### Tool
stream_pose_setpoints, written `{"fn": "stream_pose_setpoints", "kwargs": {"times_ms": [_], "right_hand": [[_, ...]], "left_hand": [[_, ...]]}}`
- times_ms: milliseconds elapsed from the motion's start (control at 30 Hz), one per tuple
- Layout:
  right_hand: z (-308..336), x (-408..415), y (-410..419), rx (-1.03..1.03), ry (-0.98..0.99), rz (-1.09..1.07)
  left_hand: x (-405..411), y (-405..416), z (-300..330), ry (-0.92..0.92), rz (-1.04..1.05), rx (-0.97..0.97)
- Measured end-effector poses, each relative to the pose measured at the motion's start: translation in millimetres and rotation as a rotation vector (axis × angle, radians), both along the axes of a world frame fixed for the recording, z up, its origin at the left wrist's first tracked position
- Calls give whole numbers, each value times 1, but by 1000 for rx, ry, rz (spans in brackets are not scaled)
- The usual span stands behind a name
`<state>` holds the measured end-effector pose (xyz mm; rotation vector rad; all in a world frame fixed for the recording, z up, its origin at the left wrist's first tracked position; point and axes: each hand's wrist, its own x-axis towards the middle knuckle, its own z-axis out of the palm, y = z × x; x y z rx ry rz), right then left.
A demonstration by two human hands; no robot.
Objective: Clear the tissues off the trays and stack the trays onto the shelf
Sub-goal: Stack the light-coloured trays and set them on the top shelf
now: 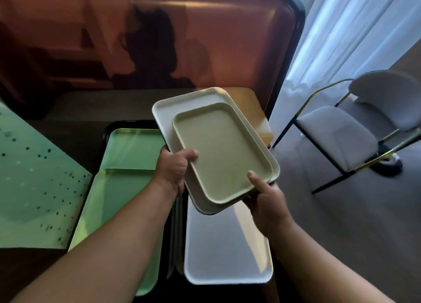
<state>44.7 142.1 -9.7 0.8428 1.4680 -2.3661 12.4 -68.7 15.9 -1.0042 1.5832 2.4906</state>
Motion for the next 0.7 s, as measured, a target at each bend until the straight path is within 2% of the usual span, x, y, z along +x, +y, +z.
{"fn": "stream_pose_setpoints", "kwargs": {"times_ms": [100,200,267,333,400,467,533,600,633,700], "right_hand": [[3,-6,51,34,24,121],[18,-9,77,11,-10,430],[17,-9,81,126,18,558],[9,-4,83,235,11,550],[-1,4,86,246,-8,508],[-9,11,89,229,-13,461],[-15,16,89,211,-16,418],[-20,19,88,194,-16,377],[-21,19,88,192,-15,360],[-24,19,89,195,-21,330]], "left_hand": [[15,0,4,21,-140,-14],[36,10,5,39,-261,-22],[51,21,2,28,-317,-38],[62,29,-4,1,-342,-50],[66,30,-13,-32,-346,-35],[68,30,-20,-73,-382,99],[67,30,-28,-161,-316,207],[70,27,-44,-259,-214,59],[74,26,-54,-327,-213,-126],[85,21,-79,-454,-403,-529]]}}
